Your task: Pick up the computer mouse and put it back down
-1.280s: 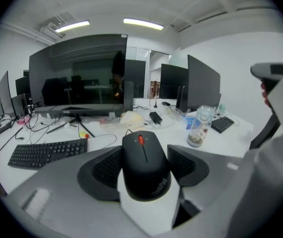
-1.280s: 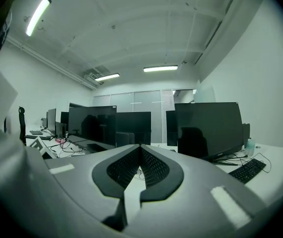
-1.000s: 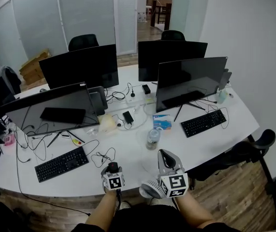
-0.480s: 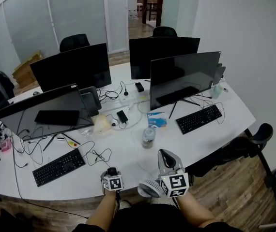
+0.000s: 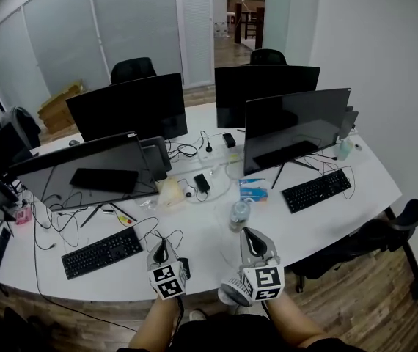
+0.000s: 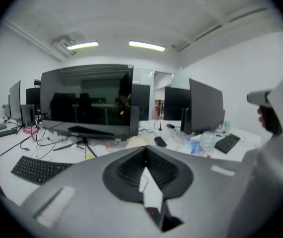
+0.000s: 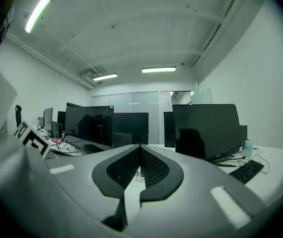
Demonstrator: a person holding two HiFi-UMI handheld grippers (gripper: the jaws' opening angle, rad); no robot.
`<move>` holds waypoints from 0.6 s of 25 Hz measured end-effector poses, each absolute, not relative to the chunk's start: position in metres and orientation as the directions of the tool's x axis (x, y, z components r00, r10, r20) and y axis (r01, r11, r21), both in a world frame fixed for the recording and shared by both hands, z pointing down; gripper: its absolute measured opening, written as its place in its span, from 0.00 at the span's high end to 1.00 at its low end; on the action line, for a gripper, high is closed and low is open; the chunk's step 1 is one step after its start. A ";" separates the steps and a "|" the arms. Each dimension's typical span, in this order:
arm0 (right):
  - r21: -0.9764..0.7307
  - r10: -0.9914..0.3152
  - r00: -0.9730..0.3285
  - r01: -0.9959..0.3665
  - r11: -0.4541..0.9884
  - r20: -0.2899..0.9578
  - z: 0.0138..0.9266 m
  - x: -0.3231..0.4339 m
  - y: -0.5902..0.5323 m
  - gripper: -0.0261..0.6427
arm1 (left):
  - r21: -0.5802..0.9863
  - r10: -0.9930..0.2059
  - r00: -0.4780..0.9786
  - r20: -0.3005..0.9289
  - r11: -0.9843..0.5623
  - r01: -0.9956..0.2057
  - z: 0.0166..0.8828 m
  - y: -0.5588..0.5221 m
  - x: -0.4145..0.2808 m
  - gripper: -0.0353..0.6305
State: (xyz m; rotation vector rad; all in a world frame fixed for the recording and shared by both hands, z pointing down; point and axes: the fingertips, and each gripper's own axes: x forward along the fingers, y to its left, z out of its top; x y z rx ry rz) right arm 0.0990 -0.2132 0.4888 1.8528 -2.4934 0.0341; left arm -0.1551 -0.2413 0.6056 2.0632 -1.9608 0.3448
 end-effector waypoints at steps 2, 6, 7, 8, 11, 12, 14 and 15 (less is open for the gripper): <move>-0.007 -0.952 -0.304 -0.953 0.304 0.030 0.486 0.093 -0.216 0.97 | 0.046 -0.953 0.070 0.294 -0.059 -0.997 0.571 -0.240 -0.153 0.87; -0.034 -0.946 -0.324 -0.946 0.324 0.008 0.482 0.083 -0.222 0.97 | 0.028 -0.971 0.088 0.223 -0.083 -0.996 0.525 -0.233 -0.152 0.87; -0.041 -0.945 -0.327 -0.944 0.327 0.006 0.482 0.082 -0.223 0.97 | 0.025 -0.972 0.092 0.215 -0.089 -0.996 0.519 -0.231 -0.151 0.87; -0.046 -0.944 -0.329 -0.943 0.328 0.005 0.482 0.081 -0.225 0.97 | 0.022 -0.973 0.097 0.209 -0.095 -0.995 0.515 -0.230 -0.151 0.87; -0.052 -0.944 -0.330 -0.943 0.329 0.001 0.482 0.079 -0.229 0.97 | 0.023 -0.972 0.125 0.201 -0.123 -0.992 0.510 -0.227 -0.147 0.87; -0.051 -0.944 -0.330 -0.943 0.329 0.000 0.481 0.079 -0.230 0.97 | 0.026 -0.969 0.138 0.204 -0.135 -0.990 0.511 -0.227 -0.145 0.87; -0.047 -0.945 -0.328 -0.944 0.328 -0.005 0.479 0.080 -0.232 0.97 | 0.032 -0.965 0.154 0.211 -0.150 -0.988 0.512 -0.227 -0.143 0.87; -0.045 -0.945 -0.326 -0.944 0.326 -0.008 0.477 0.081 -0.233 0.97 | 0.032 -0.965 0.157 0.211 -0.153 -0.988 0.511 -0.227 -0.142 0.87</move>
